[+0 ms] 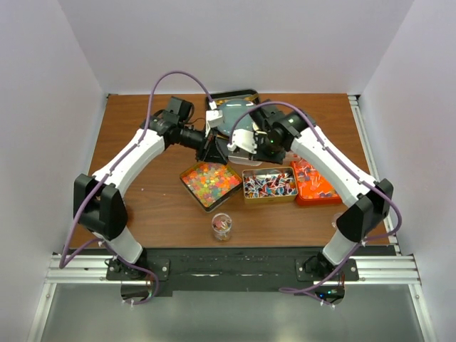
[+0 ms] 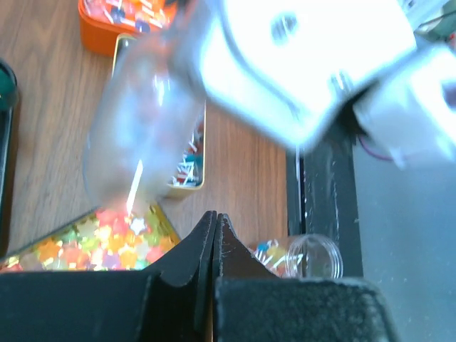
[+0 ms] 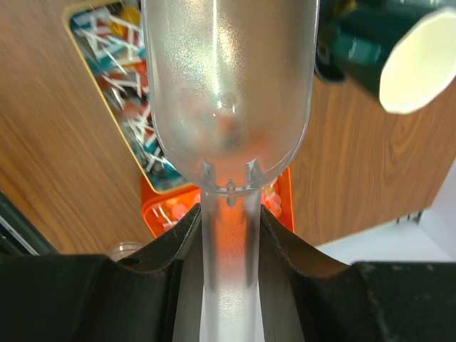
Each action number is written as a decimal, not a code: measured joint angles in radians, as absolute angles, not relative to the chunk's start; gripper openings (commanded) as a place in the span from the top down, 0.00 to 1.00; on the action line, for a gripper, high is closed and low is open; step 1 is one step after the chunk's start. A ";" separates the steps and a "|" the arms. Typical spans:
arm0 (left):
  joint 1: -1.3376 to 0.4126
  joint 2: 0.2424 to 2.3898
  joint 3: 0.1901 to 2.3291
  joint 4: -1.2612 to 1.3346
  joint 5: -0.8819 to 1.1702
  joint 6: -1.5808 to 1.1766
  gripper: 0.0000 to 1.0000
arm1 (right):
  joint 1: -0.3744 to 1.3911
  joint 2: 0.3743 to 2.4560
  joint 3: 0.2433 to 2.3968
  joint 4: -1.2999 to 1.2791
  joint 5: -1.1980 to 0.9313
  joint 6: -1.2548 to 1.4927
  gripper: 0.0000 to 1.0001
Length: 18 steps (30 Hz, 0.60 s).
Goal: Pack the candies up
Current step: Adjust the spatula.
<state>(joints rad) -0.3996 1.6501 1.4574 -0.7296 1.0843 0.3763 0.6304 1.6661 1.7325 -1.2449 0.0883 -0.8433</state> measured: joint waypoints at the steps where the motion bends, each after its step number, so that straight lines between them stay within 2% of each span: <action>1: -0.400 1.653 1.457 -0.708 1.095 0.357 1.00 | 0.638 1.679 1.752 -1.254 0.078 -0.840 1.00; 7: -0.393 1.657 1.407 -0.578 1.126 0.250 1.00 | 0.659 1.732 1.853 -1.283 -0.009 -0.830 1.00; 18: -0.392 1.702 1.343 -0.484 1.122 0.121 1.00 | 0.691 1.676 1.906 -1.345 -0.200 -0.841 1.00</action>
